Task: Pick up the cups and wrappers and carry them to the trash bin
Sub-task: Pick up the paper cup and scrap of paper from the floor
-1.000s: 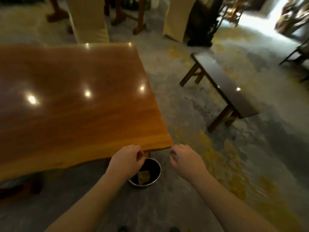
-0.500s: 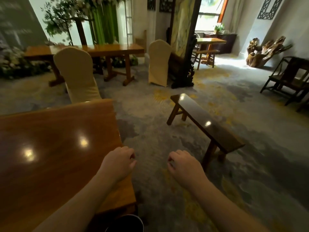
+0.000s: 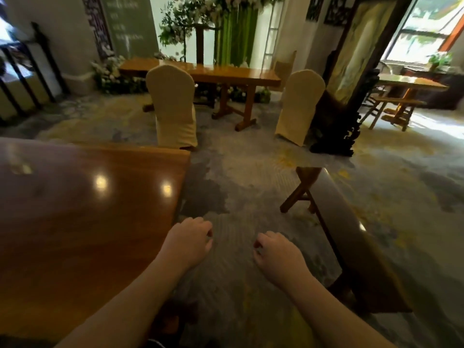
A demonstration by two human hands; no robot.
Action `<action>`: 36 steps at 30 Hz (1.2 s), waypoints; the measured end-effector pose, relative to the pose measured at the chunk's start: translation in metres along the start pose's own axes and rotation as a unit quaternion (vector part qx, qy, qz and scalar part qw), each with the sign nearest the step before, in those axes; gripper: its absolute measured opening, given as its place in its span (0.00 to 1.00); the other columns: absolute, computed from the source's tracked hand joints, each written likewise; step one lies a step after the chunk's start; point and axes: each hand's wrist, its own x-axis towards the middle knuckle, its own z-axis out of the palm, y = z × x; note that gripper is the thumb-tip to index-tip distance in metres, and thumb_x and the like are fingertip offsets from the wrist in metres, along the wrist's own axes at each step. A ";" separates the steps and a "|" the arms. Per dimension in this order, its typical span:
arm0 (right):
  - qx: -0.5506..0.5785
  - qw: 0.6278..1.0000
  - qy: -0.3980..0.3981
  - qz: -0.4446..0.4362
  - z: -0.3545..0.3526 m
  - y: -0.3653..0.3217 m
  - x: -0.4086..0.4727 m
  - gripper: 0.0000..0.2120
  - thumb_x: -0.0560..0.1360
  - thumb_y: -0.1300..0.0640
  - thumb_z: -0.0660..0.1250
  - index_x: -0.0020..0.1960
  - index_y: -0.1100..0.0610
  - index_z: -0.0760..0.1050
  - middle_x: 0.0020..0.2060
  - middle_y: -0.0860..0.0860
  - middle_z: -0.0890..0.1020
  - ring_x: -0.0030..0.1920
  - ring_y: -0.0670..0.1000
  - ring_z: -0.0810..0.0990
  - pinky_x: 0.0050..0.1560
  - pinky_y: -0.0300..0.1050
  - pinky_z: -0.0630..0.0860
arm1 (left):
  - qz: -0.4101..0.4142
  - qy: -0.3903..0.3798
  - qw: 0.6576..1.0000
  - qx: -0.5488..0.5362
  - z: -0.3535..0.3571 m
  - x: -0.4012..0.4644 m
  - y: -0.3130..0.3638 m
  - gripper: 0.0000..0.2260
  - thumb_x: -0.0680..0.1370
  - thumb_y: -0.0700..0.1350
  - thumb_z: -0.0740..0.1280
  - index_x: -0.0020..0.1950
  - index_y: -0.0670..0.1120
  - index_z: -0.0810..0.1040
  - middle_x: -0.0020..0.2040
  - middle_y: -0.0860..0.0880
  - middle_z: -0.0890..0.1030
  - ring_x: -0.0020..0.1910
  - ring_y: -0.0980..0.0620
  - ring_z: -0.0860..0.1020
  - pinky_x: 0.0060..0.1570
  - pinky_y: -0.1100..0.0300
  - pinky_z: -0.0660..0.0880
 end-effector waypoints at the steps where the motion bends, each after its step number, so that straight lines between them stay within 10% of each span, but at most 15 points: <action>1: -0.003 1.000 -0.007 -0.012 0.002 0.009 0.016 0.05 0.76 0.46 0.63 0.48 0.46 0.74 0.42 0.44 0.74 0.41 0.46 0.73 0.38 0.41 0.74 | -0.006 0.001 1.000 0.002 0.005 0.015 -0.001 0.07 0.78 0.55 0.64 0.53 0.56 0.76 0.49 0.56 0.77 0.46 0.57 0.74 0.48 0.58 0.77; 21: 0.018 0.998 -0.056 -0.035 0.017 0.221 0.476 0.07 0.76 0.47 0.63 0.46 0.49 0.76 0.41 0.46 0.78 0.45 0.49 0.77 0.40 0.45 0.74 | -0.128 -0.098 0.987 -0.023 0.081 0.483 -0.113 0.06 0.74 0.58 0.68 0.44 0.61 0.71 0.41 0.59 0.73 0.39 0.59 0.72 0.39 0.60 0.71; 36: 0.042 0.955 -0.143 -0.255 0.060 0.318 0.866 0.08 0.75 0.50 0.64 0.47 0.53 0.78 0.46 0.53 0.81 0.49 0.56 0.79 0.45 0.49 0.75 | -0.382 -0.026 0.923 -0.035 0.085 0.754 -0.179 0.06 0.76 0.54 0.69 0.51 0.57 0.75 0.45 0.57 0.75 0.42 0.57 0.74 0.45 0.58 0.76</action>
